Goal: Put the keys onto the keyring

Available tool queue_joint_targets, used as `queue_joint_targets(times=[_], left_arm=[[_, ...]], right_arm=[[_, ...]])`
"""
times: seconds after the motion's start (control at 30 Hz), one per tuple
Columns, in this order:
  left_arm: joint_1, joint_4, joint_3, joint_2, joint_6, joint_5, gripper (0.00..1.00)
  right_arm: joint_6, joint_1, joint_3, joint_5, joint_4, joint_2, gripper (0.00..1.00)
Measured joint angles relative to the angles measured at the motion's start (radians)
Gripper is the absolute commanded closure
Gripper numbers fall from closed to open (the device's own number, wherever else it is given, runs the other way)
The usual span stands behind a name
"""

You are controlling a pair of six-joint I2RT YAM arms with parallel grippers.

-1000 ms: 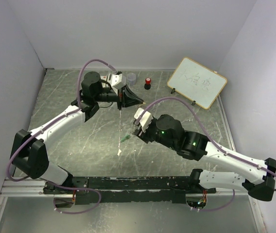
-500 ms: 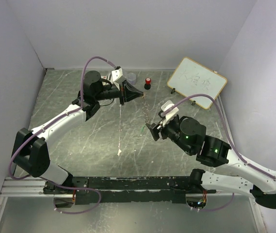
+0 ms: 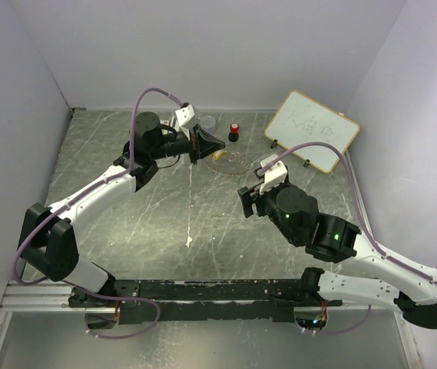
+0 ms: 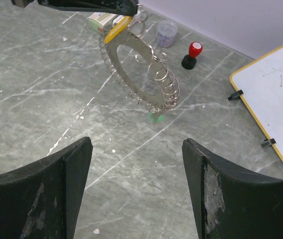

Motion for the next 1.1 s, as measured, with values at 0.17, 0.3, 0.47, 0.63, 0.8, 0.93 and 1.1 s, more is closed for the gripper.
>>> queue_joint_targets(times=[0.17, 0.3, 0.47, 0.63, 0.8, 0.93, 1.1], left_arm=[[0.0, -0.026, 0.0, -0.011, -0.012, -0.023, 0.93], [0.0, -0.052, 0.005, -0.026, -0.026, -0.036, 0.93], [0.0, -0.086, 0.018, -0.05, -0.041, -0.049, 0.93], [0.0, -0.109, 0.02, -0.076, -0.067, -0.065, 0.93], [-0.002, -0.149, 0.033, -0.097, -0.092, -0.091, 0.93], [-0.002, -0.155, 0.035, -0.113, -0.103, -0.093, 0.93], [-0.003, -0.161, 0.035, -0.127, -0.104, -0.073, 0.93]], right_arm=[[0.015, 0.0, -0.003, 0.046, 0.023, -0.004, 0.29], [0.01, 0.0, -0.021, 0.087, 0.061, -0.011, 0.34], [-0.007, -0.029, -0.023, 0.104, 0.121, 0.015, 0.35], [-0.007, -0.118, -0.002, 0.031, 0.156, 0.1, 0.37], [0.001, -0.237, 0.023, -0.111, 0.183, 0.145, 0.39], [-0.007, -0.298, 0.028, -0.222, 0.238, 0.143, 0.4], [-0.03, -0.348, 0.028, -0.372, 0.296, 0.141, 0.46]])
